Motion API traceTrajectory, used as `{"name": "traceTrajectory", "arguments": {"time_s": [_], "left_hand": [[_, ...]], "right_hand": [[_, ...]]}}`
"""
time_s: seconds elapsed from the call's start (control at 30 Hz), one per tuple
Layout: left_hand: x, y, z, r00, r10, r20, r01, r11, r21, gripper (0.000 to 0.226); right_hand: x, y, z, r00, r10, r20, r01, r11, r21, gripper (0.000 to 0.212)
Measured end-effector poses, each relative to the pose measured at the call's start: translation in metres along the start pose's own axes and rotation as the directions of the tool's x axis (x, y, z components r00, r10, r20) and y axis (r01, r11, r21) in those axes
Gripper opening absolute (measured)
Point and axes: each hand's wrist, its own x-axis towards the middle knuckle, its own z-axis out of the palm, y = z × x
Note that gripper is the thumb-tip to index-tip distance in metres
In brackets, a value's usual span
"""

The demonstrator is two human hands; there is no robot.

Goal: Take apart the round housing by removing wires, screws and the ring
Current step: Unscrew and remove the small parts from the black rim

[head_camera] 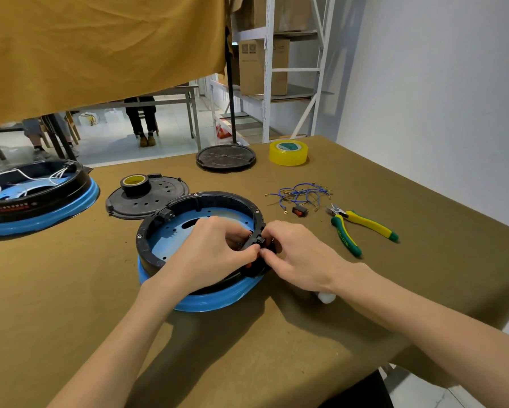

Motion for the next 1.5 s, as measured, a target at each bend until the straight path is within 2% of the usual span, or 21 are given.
{"name": "traceTrajectory", "arguments": {"time_s": [0.13,0.23,0.3,0.37,0.47,0.57,0.6,0.63,0.7,0.77,0.87,0.97,1.07,1.23,1.5], "left_hand": [[-0.003,0.0,0.0,0.999,0.027,-0.019,-0.027,1.0,0.005,0.016],[-0.002,-0.002,0.002,0.999,0.026,-0.044,-0.024,0.999,0.047,0.022],[0.0,-0.003,0.003,0.999,-0.003,-0.04,0.006,0.997,0.079,0.032],[0.001,-0.002,0.002,0.999,-0.01,-0.032,0.013,0.995,0.101,0.032],[0.0,-0.001,0.0,1.0,0.013,-0.006,-0.013,0.997,0.078,0.023],[-0.001,-0.002,-0.002,1.0,-0.012,0.003,0.012,0.999,0.047,0.02],[0.0,-0.003,-0.003,1.0,-0.022,0.014,0.022,0.999,0.037,0.019],[0.001,-0.002,-0.004,0.999,-0.029,0.033,0.028,0.999,0.025,0.017],[0.002,-0.002,-0.008,0.996,-0.033,0.084,0.033,0.999,-0.007,0.013],[0.001,-0.002,-0.015,0.989,-0.029,0.142,0.039,0.997,-0.066,0.014],[-0.004,-0.003,-0.031,0.968,-0.049,0.246,0.085,0.987,-0.138,0.021],[-0.007,-0.006,-0.042,0.945,-0.075,0.318,0.111,0.989,-0.097,0.023],[-0.013,-0.009,-0.041,0.954,-0.097,0.282,0.108,0.994,-0.025,0.023],[-0.026,-0.011,-0.027,0.994,-0.07,0.089,0.063,0.995,0.072,0.025],[-0.029,-0.003,-0.026,0.993,-0.072,0.093,0.049,0.971,0.234,0.034]], "right_hand": [[-0.011,0.008,0.002,0.995,0.063,-0.073,-0.057,0.995,0.081,0.021],[-0.022,0.019,0.001,0.934,0.277,-0.226,-0.286,0.958,-0.008,0.033],[-0.024,0.02,0.001,0.877,0.47,-0.103,-0.481,0.853,-0.205,0.044],[-0.023,0.019,0.007,0.844,0.532,0.06,-0.484,0.806,-0.341,0.041],[-0.021,0.016,0.003,0.857,0.5,0.123,-0.474,0.86,-0.187,0.02],[-0.032,0.021,-0.016,0.853,0.509,0.115,-0.522,0.827,0.209,0.007],[-0.039,0.022,-0.021,0.858,0.498,0.123,-0.511,0.811,0.285,0.009],[-0.045,0.022,-0.025,0.875,0.467,0.128,-0.483,0.829,0.281,0.012],[-0.055,0.024,-0.027,0.923,0.375,0.085,-0.382,0.922,0.072,0.015],[-0.057,0.026,-0.028,0.963,0.271,0.003,-0.266,0.947,-0.179,0.02],[-0.051,0.028,-0.031,0.987,0.164,-0.006,-0.159,0.948,-0.275,0.027],[-0.042,0.029,-0.028,0.999,0.052,0.009,-0.047,0.952,-0.302,0.037],[-0.033,0.03,-0.026,0.999,-0.031,-0.033,0.017,0.939,-0.343,0.045],[-0.035,0.037,-0.029,0.989,-0.111,-0.098,0.067,0.928,-0.368,0.055],[-0.024,0.025,-0.037,0.978,-0.199,-0.058,0.148,0.865,-0.48,0.051]]}}
